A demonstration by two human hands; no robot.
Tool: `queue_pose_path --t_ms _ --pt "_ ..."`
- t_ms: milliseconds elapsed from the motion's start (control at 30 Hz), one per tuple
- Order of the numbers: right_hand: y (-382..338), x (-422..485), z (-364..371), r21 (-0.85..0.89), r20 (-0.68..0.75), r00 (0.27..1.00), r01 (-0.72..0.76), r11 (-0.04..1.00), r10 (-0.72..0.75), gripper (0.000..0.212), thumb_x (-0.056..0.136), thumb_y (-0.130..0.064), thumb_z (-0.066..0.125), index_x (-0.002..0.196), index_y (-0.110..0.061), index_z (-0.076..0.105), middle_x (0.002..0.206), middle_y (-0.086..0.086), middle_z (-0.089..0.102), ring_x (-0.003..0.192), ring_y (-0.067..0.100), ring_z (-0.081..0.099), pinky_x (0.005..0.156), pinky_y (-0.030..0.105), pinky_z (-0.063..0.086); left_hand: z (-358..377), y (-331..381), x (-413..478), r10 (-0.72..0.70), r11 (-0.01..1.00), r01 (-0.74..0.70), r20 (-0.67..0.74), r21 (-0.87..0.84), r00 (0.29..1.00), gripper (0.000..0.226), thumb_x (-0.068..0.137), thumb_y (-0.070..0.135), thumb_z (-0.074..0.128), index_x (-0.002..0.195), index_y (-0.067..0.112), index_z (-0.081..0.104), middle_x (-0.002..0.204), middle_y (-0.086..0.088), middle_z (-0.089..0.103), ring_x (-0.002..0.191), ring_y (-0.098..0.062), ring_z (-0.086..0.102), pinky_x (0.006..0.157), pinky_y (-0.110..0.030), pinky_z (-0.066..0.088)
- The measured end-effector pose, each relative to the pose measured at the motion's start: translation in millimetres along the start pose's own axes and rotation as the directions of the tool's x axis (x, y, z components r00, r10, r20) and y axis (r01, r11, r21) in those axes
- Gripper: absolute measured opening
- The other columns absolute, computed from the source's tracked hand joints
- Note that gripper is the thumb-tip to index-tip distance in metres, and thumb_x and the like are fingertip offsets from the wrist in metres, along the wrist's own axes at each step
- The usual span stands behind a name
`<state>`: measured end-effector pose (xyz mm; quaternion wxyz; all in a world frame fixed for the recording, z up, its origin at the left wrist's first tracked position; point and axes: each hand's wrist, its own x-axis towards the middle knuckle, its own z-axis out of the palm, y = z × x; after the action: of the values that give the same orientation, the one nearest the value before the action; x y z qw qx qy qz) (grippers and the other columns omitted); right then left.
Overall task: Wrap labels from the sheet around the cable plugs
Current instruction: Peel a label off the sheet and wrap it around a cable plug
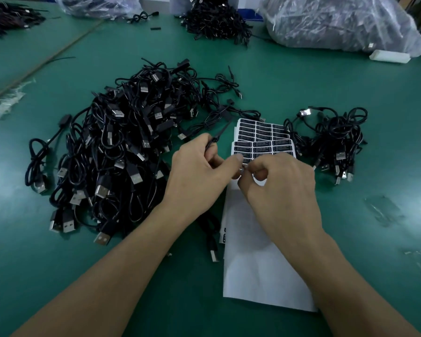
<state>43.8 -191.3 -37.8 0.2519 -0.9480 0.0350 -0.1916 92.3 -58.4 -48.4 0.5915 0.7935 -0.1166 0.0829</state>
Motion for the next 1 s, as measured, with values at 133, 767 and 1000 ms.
queue_pose_path --t_ms 133,767,1000 --pt "4 3 -5 0.175 -0.042 0.999 -0.026 0.984 0.033 0.012 0.086 -0.022 0.069 0.075 -0.026 0.073 0.075 -0.011 0.068 0.074 0.006 0.061 0.07 0.009 0.038 -2 3 -2 -0.03 0.992 0.037 0.058 -0.121 0.998 0.061 0.102 0.046 0.043 0.064 -0.002 0.05 0.051 -0.008 0.063 0.048 -0.009 0.062 0.052 -0.018 0.045" --pt "6 12 -14 0.955 0.135 0.964 -0.188 0.229 0.227 0.06 0.064 -0.024 0.081 0.119 -0.023 0.059 0.071 0.002 0.072 0.066 0.014 0.067 0.067 0.024 0.055 -7 -1 -4 0.064 0.993 -0.029 0.308 -0.118 0.949 0.032 0.09 0.05 0.044 0.07 0.026 0.049 0.065 0.0 0.065 0.058 -0.009 0.058 0.058 -0.02 0.043" --pt "11 13 -12 0.951 0.106 0.962 -0.172 0.257 0.252 0.044 0.063 -0.026 0.082 0.103 -0.024 0.064 0.07 0.0 0.071 0.066 0.014 0.063 0.063 0.023 0.052 -6 -6 -4 0.145 0.977 -0.182 0.275 0.113 0.95 0.021 0.089 0.047 0.058 0.078 0.029 0.062 0.067 0.009 0.058 0.055 -0.004 0.047 0.052 -0.028 0.041"
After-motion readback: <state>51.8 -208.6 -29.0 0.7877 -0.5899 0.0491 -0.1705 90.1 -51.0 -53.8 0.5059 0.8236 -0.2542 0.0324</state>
